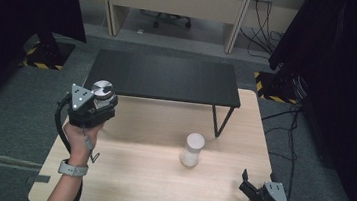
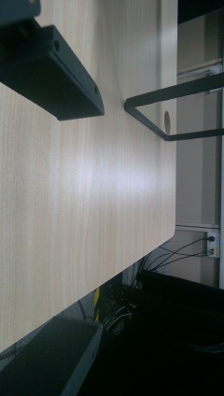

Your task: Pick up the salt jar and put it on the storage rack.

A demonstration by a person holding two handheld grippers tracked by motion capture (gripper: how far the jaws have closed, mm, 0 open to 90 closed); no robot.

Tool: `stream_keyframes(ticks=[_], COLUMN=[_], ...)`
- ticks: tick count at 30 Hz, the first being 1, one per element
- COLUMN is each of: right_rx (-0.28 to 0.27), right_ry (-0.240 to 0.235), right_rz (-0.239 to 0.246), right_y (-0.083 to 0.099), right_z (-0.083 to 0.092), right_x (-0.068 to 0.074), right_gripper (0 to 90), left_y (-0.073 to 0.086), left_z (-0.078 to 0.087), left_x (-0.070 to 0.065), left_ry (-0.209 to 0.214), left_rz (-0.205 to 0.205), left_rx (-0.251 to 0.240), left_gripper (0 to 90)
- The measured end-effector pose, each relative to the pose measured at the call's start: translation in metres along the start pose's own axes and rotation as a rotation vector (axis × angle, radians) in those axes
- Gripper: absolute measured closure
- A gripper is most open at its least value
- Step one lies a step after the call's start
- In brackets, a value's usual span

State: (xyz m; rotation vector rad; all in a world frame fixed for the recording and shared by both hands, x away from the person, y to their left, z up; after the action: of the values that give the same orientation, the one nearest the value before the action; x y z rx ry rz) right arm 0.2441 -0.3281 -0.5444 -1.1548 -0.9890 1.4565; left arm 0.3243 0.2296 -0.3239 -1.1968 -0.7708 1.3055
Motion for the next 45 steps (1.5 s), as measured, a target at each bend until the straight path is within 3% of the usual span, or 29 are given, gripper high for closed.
stream_keyframes(ticks=[5,9,17,45], right_rx=[-0.001,-0.003,0.008,0.005], right_ry=[0.0,0.0,-0.003,-0.011], right_rz=[0.002,0.0,0.025,0.036], right_y=[0.0,0.0,-0.001,0.0], right_z=[0.0,0.0,-0.001,-0.001], right_x=[0.0,0.0,0.001,0.0], right_gripper=[0.2,0.2,0.2,0.2], left_y=[-0.012,-0.019,-0.033,-0.056], left_z=[-0.006,-0.01,-0.02,-0.078], left_x=[-0.002,0.001,0.002,0.008], left_ry=[-0.008,0.012,-0.008,-0.013], left_rz=[-0.016,0.004,-0.028,-0.023], left_rx=[-0.003,-0.006,-0.016,-0.029], left_gripper=[30.9,30.9,30.9,30.9])
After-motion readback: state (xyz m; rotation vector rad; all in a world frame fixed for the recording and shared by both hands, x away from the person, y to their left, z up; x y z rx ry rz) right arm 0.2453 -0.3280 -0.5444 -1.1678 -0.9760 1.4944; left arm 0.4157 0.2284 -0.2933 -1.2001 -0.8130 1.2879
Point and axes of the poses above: each handheld gripper's, and its own axes: z roughly backward along the jaws, y roughly out of its underside, x roughly to its left, the point moved 7 cm from there along -z, roughly forward along the jaws, and after that the axes turned 10 degrees about z, right-handed, at the moved point
